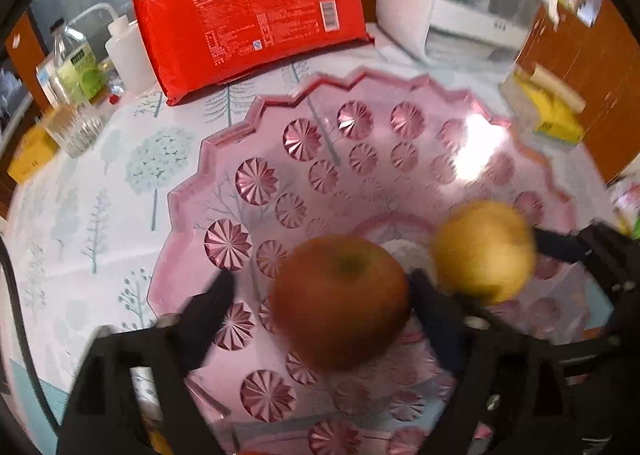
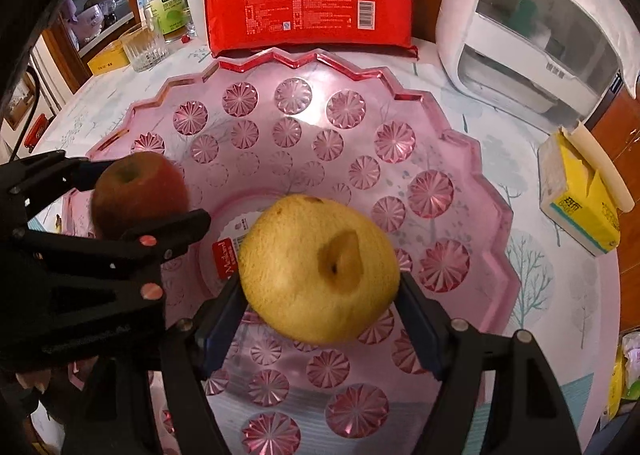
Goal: Organize fruits
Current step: 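Lower the pear into the pink bowl with the right tool while the left tool releases the apple there, then move both open tools back toward the fruit on the runner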
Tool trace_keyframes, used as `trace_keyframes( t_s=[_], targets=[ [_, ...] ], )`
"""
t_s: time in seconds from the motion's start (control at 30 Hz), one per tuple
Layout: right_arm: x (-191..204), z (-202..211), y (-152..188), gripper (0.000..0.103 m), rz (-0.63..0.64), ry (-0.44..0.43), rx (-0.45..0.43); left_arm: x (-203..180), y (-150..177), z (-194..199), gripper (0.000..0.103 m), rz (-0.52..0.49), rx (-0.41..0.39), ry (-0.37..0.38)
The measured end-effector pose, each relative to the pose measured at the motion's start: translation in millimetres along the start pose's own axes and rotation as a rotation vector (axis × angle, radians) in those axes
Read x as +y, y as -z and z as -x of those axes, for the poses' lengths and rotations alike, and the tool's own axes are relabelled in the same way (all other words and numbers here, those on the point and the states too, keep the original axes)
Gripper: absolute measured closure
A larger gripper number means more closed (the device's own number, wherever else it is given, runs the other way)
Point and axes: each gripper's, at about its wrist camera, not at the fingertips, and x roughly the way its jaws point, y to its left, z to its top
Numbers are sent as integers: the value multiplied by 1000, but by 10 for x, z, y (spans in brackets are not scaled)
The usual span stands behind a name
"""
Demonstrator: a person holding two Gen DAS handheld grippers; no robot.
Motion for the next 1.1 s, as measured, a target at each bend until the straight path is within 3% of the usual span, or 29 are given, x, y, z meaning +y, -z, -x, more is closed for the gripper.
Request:
trace_keyframes(
  t_s=[0.07, 0.57, 0.87, 1.1],
  targets=[
    [-16, 92, -6, 16, -14, -6, -34, 24, -10, 111, 7, 31, -22, 40],
    [85, 646, 27, 15, -50, -26, -118, -133, 101, 943, 7, -32, -165, 8],
    [122, 987, 202, 15, -104, -79, -153, 61, 311, 1415, 7, 50, -218, 4],
    [252, 1387, 339, 15, -92, -108, -216, 254, 510, 1899, 7, 51, -270, -29]
  ],
)
